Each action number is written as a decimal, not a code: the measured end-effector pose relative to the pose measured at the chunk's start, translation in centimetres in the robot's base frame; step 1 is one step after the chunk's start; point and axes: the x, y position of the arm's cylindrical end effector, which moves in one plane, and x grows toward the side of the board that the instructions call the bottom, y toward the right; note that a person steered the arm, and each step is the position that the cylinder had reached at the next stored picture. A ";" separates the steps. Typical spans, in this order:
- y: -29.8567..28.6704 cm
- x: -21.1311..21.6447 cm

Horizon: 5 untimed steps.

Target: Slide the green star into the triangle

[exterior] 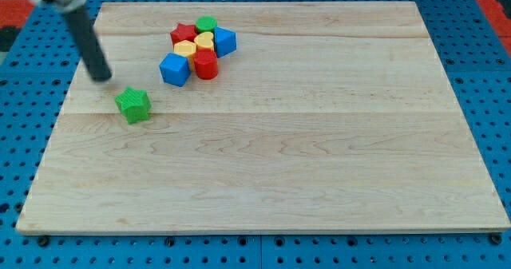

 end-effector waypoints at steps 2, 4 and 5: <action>12.1 1.7; 4.6 3.9; 6.7 -0.7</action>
